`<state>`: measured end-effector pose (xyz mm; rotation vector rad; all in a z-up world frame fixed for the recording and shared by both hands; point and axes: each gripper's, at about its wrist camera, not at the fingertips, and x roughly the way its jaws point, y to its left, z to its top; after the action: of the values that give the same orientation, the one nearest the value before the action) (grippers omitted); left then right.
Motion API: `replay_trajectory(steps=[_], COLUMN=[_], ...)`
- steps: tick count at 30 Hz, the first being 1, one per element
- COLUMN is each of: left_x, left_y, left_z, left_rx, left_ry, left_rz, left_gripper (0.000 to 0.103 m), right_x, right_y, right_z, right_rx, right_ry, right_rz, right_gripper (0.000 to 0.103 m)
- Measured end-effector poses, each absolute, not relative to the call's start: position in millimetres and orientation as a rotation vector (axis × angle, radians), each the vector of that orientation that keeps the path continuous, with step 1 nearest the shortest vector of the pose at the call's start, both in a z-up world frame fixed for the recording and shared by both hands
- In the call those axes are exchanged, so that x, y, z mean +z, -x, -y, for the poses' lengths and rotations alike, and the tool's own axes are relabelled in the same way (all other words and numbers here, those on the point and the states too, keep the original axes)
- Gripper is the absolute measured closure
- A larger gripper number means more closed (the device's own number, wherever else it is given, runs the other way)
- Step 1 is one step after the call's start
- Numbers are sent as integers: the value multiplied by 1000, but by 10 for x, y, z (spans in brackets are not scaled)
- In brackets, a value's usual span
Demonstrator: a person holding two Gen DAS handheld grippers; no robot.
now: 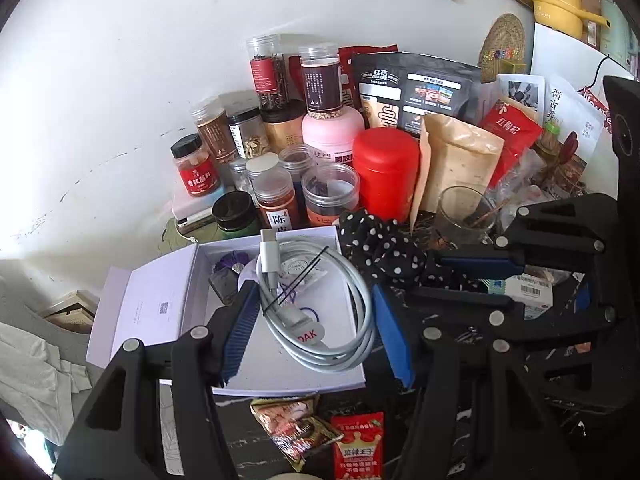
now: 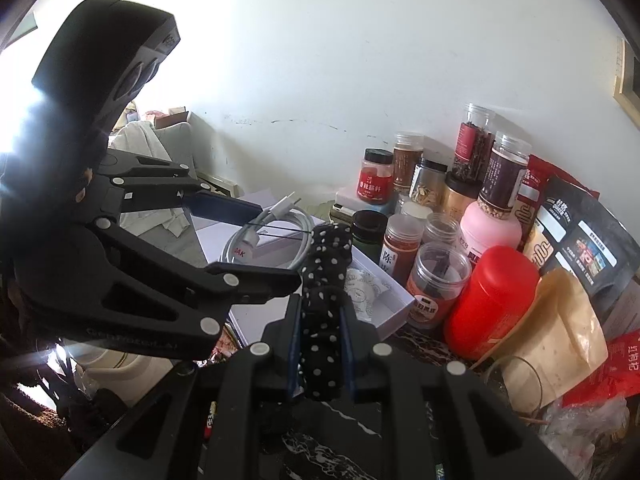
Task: Organize objects
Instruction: 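Carry the polka-dot cloth and white cable over the white box with both grippers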
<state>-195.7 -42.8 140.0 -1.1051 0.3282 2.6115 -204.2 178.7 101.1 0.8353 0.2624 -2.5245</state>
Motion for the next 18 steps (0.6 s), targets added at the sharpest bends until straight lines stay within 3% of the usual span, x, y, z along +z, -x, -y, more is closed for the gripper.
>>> replay_trajectory(steps=[18], left_x=[1171], left_y=[2675], left_z=[757], left_rx=[2590], left_ry=[1155], left_rz=[-379], left_gripper=[47], right_x=[791], right_y=[2699], right_z=[-1479], right_rx=[-2496], right_ry=[-880], right_rz=[-263], right_gripper=[86])
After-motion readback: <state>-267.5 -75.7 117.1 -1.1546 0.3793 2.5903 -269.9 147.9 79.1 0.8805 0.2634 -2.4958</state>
